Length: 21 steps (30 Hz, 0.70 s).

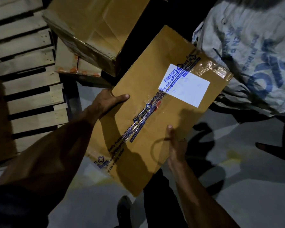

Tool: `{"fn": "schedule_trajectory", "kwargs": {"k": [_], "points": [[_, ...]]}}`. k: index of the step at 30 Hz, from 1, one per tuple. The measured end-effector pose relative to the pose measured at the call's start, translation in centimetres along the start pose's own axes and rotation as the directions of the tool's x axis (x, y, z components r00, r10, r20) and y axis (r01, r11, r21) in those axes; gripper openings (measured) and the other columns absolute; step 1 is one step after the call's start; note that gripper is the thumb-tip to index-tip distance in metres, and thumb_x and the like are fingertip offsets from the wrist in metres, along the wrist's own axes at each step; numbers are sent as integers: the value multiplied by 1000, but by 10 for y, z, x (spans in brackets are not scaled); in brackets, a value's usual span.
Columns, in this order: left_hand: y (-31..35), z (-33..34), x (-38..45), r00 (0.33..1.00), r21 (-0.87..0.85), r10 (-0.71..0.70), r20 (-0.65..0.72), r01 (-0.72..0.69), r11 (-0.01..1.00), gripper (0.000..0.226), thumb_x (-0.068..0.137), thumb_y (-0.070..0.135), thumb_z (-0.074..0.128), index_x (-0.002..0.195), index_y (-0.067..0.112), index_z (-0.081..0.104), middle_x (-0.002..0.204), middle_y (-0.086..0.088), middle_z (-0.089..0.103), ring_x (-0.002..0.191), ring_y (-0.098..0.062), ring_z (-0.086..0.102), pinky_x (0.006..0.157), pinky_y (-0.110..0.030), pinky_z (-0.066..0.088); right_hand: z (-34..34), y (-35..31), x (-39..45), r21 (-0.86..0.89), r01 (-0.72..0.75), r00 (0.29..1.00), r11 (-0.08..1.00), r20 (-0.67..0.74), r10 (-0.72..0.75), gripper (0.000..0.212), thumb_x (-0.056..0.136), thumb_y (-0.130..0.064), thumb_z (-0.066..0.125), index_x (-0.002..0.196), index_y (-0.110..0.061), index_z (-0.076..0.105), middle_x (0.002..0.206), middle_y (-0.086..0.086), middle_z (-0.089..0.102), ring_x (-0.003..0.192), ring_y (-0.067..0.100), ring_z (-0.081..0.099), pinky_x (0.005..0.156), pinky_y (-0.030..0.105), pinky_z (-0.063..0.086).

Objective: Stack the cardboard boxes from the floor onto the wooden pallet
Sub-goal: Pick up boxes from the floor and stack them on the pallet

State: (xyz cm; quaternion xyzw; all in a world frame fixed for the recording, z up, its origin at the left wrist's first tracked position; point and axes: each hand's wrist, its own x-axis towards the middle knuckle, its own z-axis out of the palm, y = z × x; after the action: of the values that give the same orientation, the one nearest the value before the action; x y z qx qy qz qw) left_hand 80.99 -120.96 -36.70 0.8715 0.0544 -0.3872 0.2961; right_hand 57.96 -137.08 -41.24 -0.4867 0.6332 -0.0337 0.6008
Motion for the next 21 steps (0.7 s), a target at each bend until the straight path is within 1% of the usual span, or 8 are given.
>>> {"fn": "schedule_trajectory", "kwargs": {"k": [2,4,7,8,11,15,18,21], "points": [[-11,-8,-23,1000,-16,-26,-17,25,1000,95,52,86,72,105,8,72,102,-16,74,92,-34,70,91,-57,55,-7,4,-21,-43,46,998,998,49,-44,39,82,-52,77,94,-15,77,94,-2,78,95,16,73,93,43,54],[-25,-17,-51,999,-33,-46,-16,45,998,90,50,87,69,100,12,71,100,-12,73,91,-31,69,90,-56,56,-17,8,-44,-36,46,996,998,83,-43,30,88,-41,76,97,-13,77,94,-4,78,94,11,72,94,41,54],[-43,-32,-101,997,-69,-46,-53,43,997,58,71,73,74,94,21,68,101,-7,72,93,-30,68,90,-53,56,-28,17,-90,-82,20,995,996,96,-12,39,85,-49,76,101,-14,77,97,-4,77,94,14,72,90,38,55],[-52,-37,-117,996,-73,-54,-69,49,996,56,76,70,72,98,19,67,102,-7,70,94,-30,68,90,-51,56,-30,24,-105,-86,18,994,996,107,-9,45,81,-56,77,101,-15,77,97,-4,77,93,15,72,88,38,56],[-85,-56,-167,986,-66,-77,-150,68,996,81,66,82,64,111,14,70,103,-8,71,92,-30,68,88,-49,58,-36,40,-153,-107,37,990,994,137,-23,49,71,-68,75,86,-22,69,87,-6,71,82,18,68,78,34,55],[-136,-87,-244,972,-78,-84,-219,69,995,96,55,94,54,102,13,70,99,-9,72,87,-31,68,85,-50,58,-43,50,-221,-138,73,983,988,175,-48,26,86,-42,77,87,-17,67,81,-4,68,69,11,62,63,26,49],[-186,-110,-307,947,-103,-98,-304,70,992,101,52,99,48,101,14,68,97,-10,71,85,-32,67,85,-50,58,-50,59,-275,-161,152,950,975,296,-99,17,89,-34,74,88,-22,63,88,-3,68,74,8,62,72,28,49],[-225,-132,-376,904,-158,-134,-407,75,985,96,62,95,50,106,11,68,101,-12,70,89,-34,67,86,-46,56,-49,63,-329,-246,252,920,936,360,-154,33,83,-51,77,94,-23,63,102,6,68,90,26,64,84,35,52]]}}
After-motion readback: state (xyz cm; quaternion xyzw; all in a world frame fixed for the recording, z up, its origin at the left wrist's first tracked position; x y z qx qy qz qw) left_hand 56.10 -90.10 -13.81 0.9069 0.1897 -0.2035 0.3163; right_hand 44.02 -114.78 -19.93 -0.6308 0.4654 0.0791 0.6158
